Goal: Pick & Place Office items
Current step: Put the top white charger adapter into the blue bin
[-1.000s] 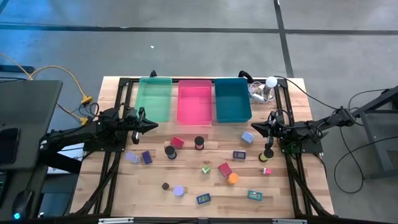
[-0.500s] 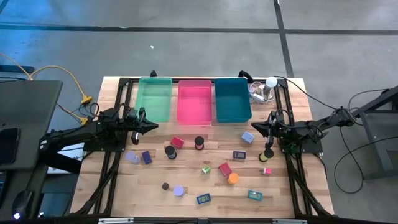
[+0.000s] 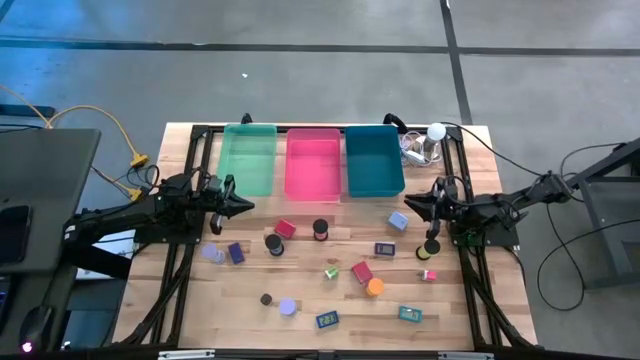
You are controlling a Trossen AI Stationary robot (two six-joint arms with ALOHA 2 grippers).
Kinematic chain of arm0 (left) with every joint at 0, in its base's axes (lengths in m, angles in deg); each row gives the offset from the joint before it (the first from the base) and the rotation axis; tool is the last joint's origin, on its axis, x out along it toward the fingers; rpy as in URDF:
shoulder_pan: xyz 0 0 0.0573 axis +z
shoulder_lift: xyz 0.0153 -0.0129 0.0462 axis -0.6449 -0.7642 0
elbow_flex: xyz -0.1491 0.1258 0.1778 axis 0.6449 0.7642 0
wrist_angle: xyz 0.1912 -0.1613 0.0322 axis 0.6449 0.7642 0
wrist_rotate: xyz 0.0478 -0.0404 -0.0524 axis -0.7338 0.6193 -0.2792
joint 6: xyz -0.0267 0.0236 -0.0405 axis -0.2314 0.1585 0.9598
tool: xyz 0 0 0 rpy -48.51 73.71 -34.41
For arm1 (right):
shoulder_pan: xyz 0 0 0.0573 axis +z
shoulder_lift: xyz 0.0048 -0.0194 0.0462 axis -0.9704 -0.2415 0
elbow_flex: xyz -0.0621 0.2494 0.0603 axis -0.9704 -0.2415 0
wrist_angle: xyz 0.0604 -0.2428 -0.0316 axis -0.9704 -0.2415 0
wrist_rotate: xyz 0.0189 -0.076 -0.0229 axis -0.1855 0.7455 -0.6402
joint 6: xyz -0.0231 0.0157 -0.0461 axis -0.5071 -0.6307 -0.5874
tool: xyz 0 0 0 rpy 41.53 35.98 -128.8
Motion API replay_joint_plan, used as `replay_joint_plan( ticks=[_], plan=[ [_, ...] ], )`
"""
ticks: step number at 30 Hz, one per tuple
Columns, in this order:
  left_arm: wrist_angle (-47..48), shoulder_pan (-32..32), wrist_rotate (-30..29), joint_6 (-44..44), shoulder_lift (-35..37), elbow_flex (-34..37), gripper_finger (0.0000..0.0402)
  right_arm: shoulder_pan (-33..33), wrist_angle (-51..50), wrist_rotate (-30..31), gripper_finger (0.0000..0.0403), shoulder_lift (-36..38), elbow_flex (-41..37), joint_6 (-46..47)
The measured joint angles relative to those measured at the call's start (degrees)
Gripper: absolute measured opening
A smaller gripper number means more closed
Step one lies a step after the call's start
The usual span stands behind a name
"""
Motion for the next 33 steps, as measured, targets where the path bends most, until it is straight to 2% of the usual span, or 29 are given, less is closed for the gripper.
replay_joint_plan(
  ticks=[4, 10, 13, 17, 20, 25, 29, 33],
  plan=[
    [-0.2, 0.0, 0.1, 0.5, 0.0, 0.0, 0.0001, 0.1, 3.8, -0.1, 0.0143, -1.5, 0.4, -5.6],
    [-0.5, 0.0, 0.0, -3.0, 0.0, 0.0, 0.0005, 0.7, 3.8, -2.3, 0.024, -7.9, 6.1, -14.1],
    [-2.3, 0.0, 0.0, -3.1, 0.0, 0.0, 0.0022, 1.7, 3.6, 0.2, 0.026, -13.5, 10.7, -15.9],
    [-4.9, -0.7, 0.5, -3.3, 0.0, 0.0, 0.0062, 3.1, -0.2, 3.4, 0.0266, -21.2, 18.0, -17.4],
    [-6.0, -2.3, 0.6, -3.4, 0.0, 0.0, 0.0099, 3.6, -7.9, 5.4, 0.0266, -26.6, 25.0, -13.4],
    [-8.8, -5.5, -3.2, -1.3, 0.0, 0.0, 0.0161, 4.1, -21.2, 8.8, 0.0266, -36.0, 35.5, -4.7],
    [-11.1, -8.0, -4.9, -1.0, 0.0, 0.0, 0.0193, 4.1, -35.3, 10.0, 0.0268, -41.7, 44.2, 8.4],
    [-14.1, -9.8, -4.9, -1.0, 0.0, 0.0, 0.0202, 4.1, -51.8, 6.9, 0.0268, -46.0, 52.0, 23.7]
  ],
)
